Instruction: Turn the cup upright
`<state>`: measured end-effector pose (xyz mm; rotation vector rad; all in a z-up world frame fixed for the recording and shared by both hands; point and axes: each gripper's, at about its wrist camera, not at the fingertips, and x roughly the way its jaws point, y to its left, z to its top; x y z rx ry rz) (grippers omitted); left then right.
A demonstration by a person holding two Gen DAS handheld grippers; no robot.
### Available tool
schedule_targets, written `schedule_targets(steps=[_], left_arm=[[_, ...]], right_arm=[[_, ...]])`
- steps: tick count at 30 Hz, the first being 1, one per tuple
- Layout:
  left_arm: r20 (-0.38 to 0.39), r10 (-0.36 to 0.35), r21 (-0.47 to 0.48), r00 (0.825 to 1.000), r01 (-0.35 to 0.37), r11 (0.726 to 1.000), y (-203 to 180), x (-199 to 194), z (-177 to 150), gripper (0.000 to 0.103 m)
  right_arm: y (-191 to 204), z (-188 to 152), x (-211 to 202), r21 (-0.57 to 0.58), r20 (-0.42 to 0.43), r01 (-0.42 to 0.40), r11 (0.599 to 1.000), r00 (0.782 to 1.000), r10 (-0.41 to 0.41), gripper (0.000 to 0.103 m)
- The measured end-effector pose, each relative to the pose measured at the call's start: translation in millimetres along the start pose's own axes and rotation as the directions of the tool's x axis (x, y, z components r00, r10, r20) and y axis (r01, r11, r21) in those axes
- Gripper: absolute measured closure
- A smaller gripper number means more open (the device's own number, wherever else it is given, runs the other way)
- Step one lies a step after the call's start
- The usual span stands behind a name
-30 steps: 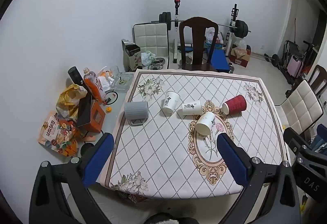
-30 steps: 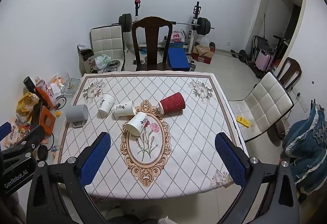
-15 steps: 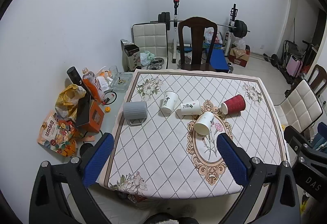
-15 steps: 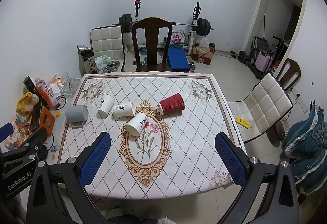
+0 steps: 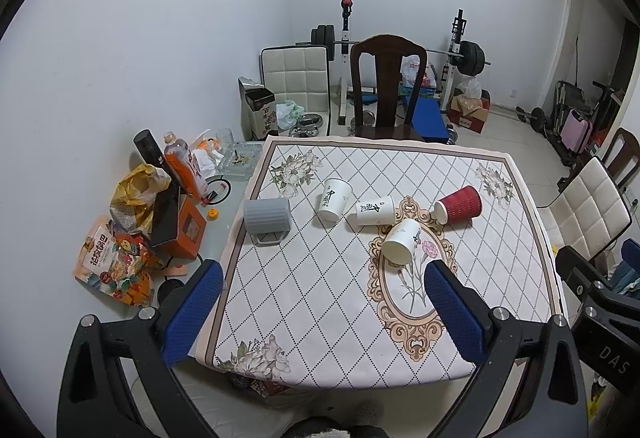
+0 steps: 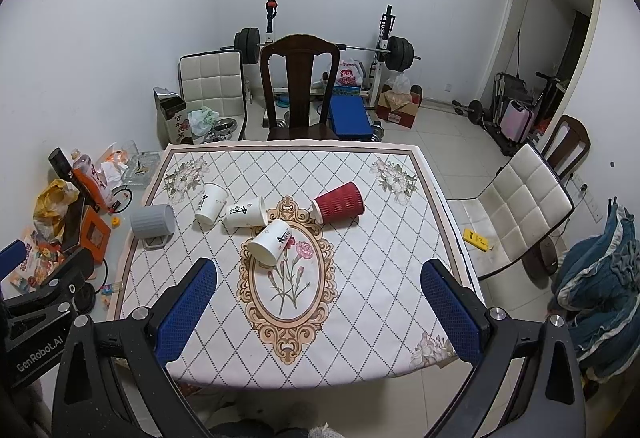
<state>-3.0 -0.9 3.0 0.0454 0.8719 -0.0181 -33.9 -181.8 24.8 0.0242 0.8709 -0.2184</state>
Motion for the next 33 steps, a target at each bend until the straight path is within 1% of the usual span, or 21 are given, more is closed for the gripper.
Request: schedule_targets(steps=[33], left_arm=[[0.009,-0.002,-0.001,1.0,0.002,1.0,2.0,-4.2,2.6,0.0]], right_arm=[[2.7,1.5,-4.5,0.002,-0.002,0.002,1.0,1.0,-0.002,0.0]])
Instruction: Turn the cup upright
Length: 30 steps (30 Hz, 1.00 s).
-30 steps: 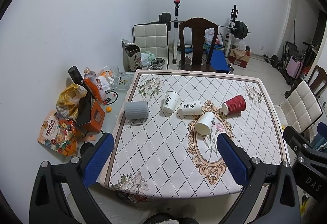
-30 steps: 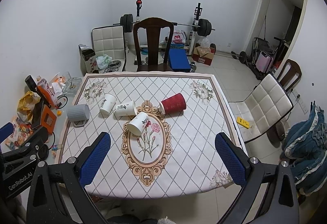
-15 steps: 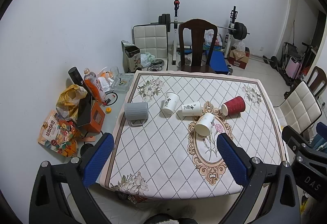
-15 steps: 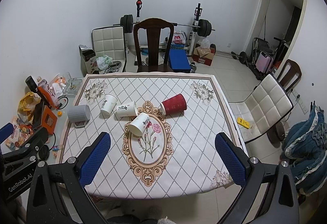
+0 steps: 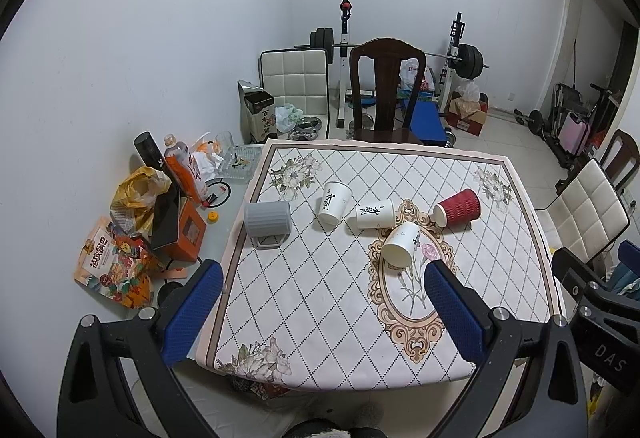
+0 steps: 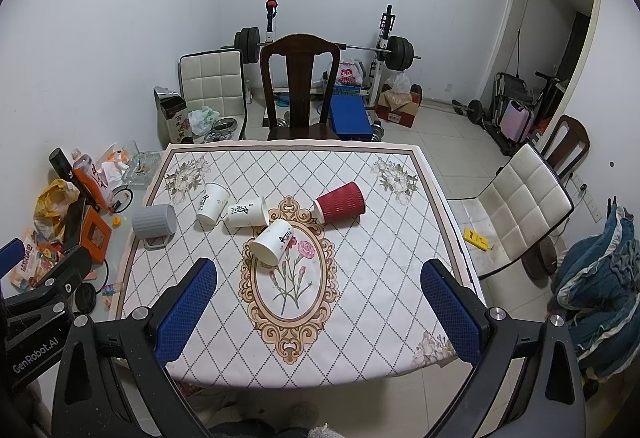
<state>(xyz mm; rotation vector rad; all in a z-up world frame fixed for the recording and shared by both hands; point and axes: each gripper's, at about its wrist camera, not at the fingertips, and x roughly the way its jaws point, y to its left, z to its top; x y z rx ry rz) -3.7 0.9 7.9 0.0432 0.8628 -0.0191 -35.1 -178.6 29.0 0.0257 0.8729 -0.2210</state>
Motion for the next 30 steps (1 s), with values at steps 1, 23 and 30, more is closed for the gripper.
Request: schedule_targets(steps=[1,23,30], left_arm=[[0.001,-0.001,0.0,1.0,0.001,1.0,1,-2,1,0.0],[-0.074,-0.002,-0.02,0.997,0.0,1.0,-5,29,-1,0.0],[-0.248,0.048,-0.038,0.968,-0.059,0.998,-18,108,-33,0.0]], right_arm=[[0,0,0,-0.001,-0.001,-0.001,1.0,1.0,0.001,0.0],[-13,-5,26,0.03,-0.075,-0.012,0.999,0.997,0.014,0.0],[-32,-37,117,0.03,-0.258,0.019,0.999,0.966,-0.011,0.0]])
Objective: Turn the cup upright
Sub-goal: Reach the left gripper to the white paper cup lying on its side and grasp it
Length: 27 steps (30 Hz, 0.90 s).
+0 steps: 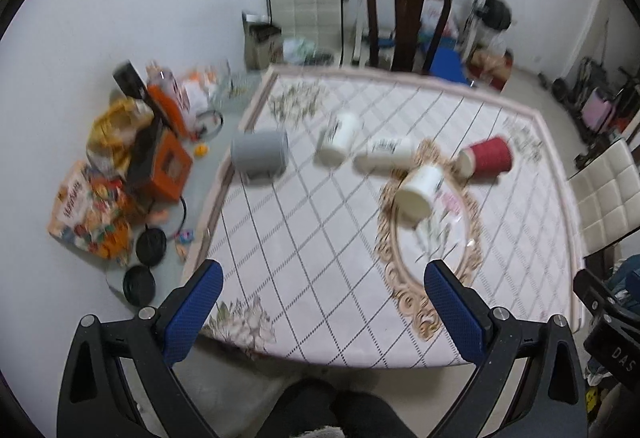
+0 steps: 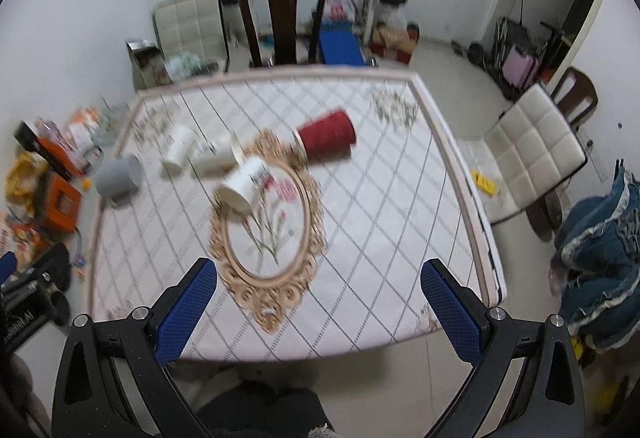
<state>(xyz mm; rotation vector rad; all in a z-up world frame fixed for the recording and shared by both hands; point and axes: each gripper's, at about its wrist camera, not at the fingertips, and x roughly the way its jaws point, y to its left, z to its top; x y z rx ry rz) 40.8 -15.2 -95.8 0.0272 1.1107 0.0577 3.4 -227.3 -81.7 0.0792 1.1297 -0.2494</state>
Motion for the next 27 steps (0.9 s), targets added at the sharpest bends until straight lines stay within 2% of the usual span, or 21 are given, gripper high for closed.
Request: schedule_targets(steps=[6,11,14,16,18,19,21,24,26,27], left_arm=[[-0.085,0.044,0.067,0.995,-0.039,0.997,-19,62,1,0.0],[-0.148,0.068,0.149,0.987,-0.046,0.988,-30,119,29,0.0],[-0.144,0.098,0.253,0.985,-0.059,0.966,-40,148,52,0.0],[-0.124,0.131,0.338,0.984,-0.082,0.938,-48,166,70,0.0],[-0.09,0.173,0.449,0.981,-0.115,0.886,-61,187,90,0.0],[-0.081,0.178,0.485,0.981,-0.117,0.866,-65,194,97,0.001],[-0.067,0.18,0.579,0.981,-0.108,0.808,-78,212,111,0.001],[-0.041,0.182,0.725,0.982,-0.096,0.682,-99,238,124,0.002],[-0.012,0.182,0.808,0.983,-0.098,0.58,-113,254,126,0.006],[-0.007,0.18,0.834,0.984,-0.094,0.544,-118,260,126,0.009]], right_arm=[[-10,-5,86,0.01,-0.135,0.031,0.999,0.99,-0.029,0.0],[-10,3,157,0.015,-0.245,0.064,0.998,0.968,-0.058,0.0],[-11,13,194,0.031,-0.308,0.092,0.995,0.948,-0.078,0.0],[-10,20,212,0.034,-0.339,0.104,0.994,0.937,-0.086,0.0],[-9,30,232,0.029,-0.364,0.117,0.993,0.926,-0.099,0.0],[-10,33,239,0.029,-0.373,0.121,0.992,0.922,-0.101,0.0],[-12,42,257,0.04,-0.395,0.127,0.991,0.913,-0.101,0.0],[-15,52,275,0.062,-0.416,0.141,0.988,0.903,-0.103,0.0],[-18,57,286,0.075,-0.427,0.158,0.985,0.898,-0.111,0.0],[-20,58,292,0.083,-0.435,0.166,0.983,0.893,-0.114,0.0]])
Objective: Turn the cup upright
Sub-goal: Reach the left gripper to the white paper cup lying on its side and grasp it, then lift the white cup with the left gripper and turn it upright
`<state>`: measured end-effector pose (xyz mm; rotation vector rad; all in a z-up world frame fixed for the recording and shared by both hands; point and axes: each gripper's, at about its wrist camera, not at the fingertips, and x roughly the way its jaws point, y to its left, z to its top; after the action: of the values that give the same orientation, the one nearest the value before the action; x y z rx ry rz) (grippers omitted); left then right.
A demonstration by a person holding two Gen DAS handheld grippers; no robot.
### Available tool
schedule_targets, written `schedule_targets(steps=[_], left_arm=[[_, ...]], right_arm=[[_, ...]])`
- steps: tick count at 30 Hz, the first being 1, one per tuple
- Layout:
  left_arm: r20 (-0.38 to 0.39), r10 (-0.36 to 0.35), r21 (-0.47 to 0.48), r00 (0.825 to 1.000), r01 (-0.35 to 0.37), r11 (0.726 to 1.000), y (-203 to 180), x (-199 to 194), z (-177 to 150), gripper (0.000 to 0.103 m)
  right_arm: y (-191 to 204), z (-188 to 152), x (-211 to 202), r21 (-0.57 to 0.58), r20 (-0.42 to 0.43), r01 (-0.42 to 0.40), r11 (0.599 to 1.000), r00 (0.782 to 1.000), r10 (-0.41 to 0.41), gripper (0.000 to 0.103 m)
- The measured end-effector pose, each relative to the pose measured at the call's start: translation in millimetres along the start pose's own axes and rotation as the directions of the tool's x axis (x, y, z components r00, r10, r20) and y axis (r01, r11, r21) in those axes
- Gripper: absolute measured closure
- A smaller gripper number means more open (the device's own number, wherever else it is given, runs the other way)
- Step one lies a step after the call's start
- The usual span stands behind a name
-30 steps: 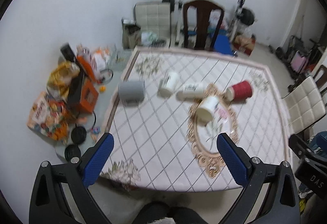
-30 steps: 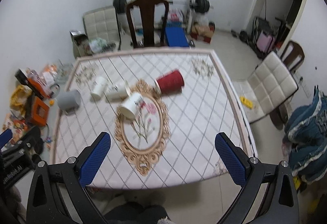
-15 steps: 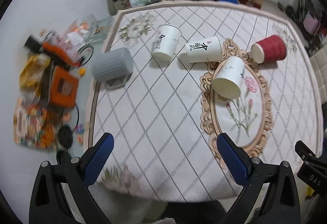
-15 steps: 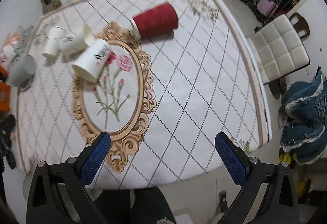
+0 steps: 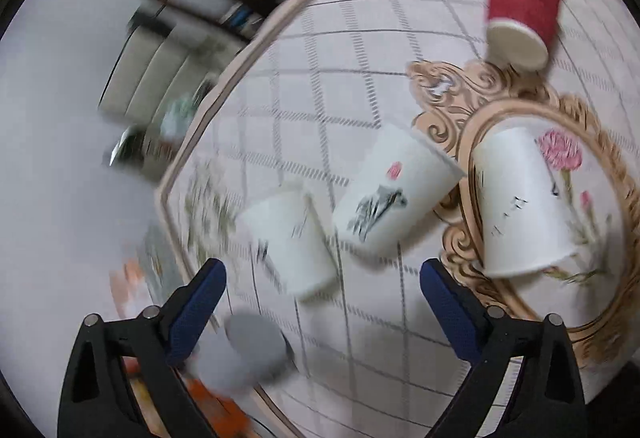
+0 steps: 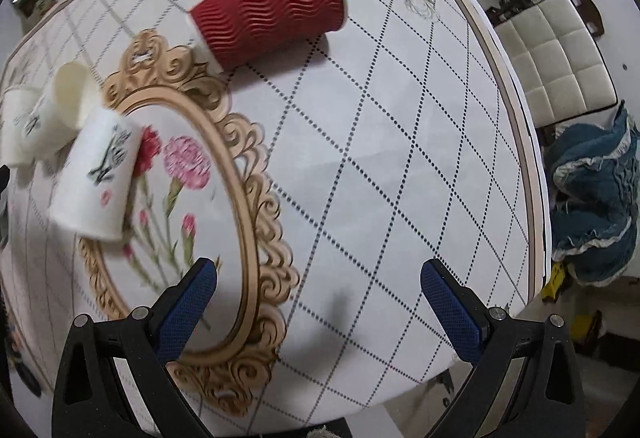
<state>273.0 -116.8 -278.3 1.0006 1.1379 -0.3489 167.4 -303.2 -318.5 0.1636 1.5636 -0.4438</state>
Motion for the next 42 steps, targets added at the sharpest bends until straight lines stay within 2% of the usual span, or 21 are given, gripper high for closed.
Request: schedule_targets(steps=[2,6,12,14,17,25,30,39,42], left_arm=[[0.002,0.001,0.096,1.0,-0.001,0.995,-8,12,10,0.022],[0.009,-0.018,0.204,1.0,0.016,0.979,-18,27,23,0.025],[0.027,-0.051,0.288,0.998,0.041,0.957,-35,38,35,0.032],[0.034,-0.057,0.31,0.998,0.043,0.95,-40,41,38,0.043],[0.055,-0.048,0.321,0.997,0.028,0.947,-42,41,40,0.044],[0.073,-0.049,0.263,0.996,0.028,0.964,-30,41,40,0.045],[0.082,-0.046,0.193,0.996,0.029,0.981,-16,34,36,0.045],[0.103,-0.024,0.047,0.994,0.019,0.999,10,-10,16,0.045],[0.095,-0.016,-0.042,0.995,0.02,0.999,17,-34,0,0.045]], right_arm=[[-1,7,7,0.014,-0.014,0.007,1.0,1.0,-0.007,0.0],[-6,15,23,0.034,-0.042,0.039,0.999,0.998,-0.037,0.0],[-13,20,41,0.059,-0.08,0.068,0.996,0.995,-0.064,0.0],[-13,21,44,0.06,-0.083,0.079,0.995,0.994,-0.074,0.0],[-11,23,45,0.057,-0.084,0.093,0.994,0.993,-0.088,0.0],[-5,26,40,0.052,-0.077,0.11,0.993,0.991,-0.106,0.0],[-1,26,30,0.059,-0.068,0.12,0.991,0.991,-0.116,0.0],[-4,9,5,0.056,-0.016,0.099,0.993,0.995,-0.099,0.0],[-5,0,-7,0.036,0.008,0.09,0.995,0.996,-0.09,0.0]])
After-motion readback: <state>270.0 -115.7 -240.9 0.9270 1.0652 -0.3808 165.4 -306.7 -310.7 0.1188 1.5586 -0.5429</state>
